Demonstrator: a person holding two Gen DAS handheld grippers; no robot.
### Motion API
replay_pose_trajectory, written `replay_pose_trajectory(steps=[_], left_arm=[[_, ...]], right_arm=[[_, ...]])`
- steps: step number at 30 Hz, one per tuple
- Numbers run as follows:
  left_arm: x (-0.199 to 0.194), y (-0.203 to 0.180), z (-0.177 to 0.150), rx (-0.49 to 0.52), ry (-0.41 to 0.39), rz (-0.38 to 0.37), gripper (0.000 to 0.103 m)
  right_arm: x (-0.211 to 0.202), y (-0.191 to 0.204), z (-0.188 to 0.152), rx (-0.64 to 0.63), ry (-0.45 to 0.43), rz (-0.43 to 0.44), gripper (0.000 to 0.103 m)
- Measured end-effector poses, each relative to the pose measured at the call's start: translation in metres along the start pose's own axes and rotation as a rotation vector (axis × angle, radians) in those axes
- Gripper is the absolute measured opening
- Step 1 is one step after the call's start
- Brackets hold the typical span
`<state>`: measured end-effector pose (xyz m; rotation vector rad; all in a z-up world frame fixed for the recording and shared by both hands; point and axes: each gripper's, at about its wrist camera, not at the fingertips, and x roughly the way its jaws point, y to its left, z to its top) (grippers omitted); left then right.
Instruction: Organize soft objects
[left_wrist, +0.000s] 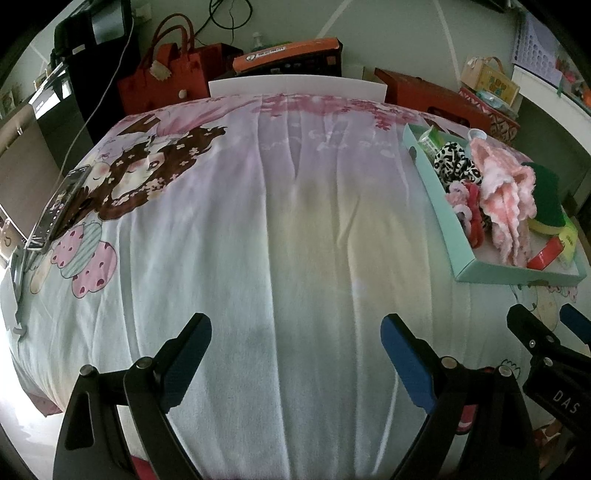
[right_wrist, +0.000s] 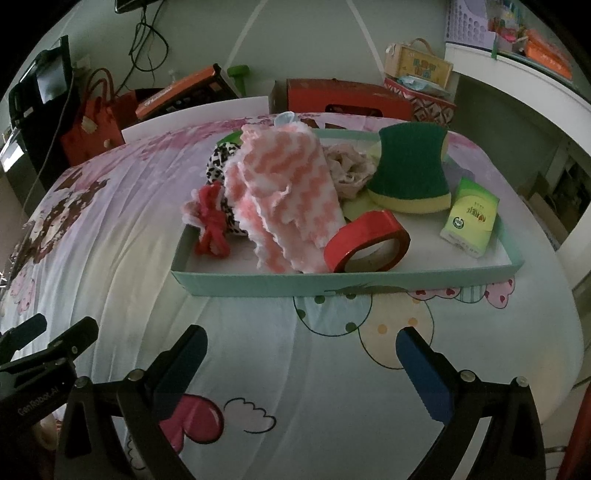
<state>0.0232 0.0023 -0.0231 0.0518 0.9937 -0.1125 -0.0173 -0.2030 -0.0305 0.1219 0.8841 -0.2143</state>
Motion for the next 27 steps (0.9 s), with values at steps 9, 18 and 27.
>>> replay_pose_trajectory(steps=[9,18,27], left_arm=[[-0.001,0.0,0.0,0.002,-0.006,0.023,0.093],[-0.004,0.003,-0.001,-0.009,-0.024,0.073,0.093],[-0.01,0.008,-0.001,-0.035,-0.051,0.088,0.093]], right_arm=[[0.0,0.0,0.0,0.002,-0.002,0.0,0.103],[0.0,-0.001,0.0,0.002,-0.002,0.0,0.103],[0.0,-0.002,0.0,0.001,-0.001,0.0,0.103]])
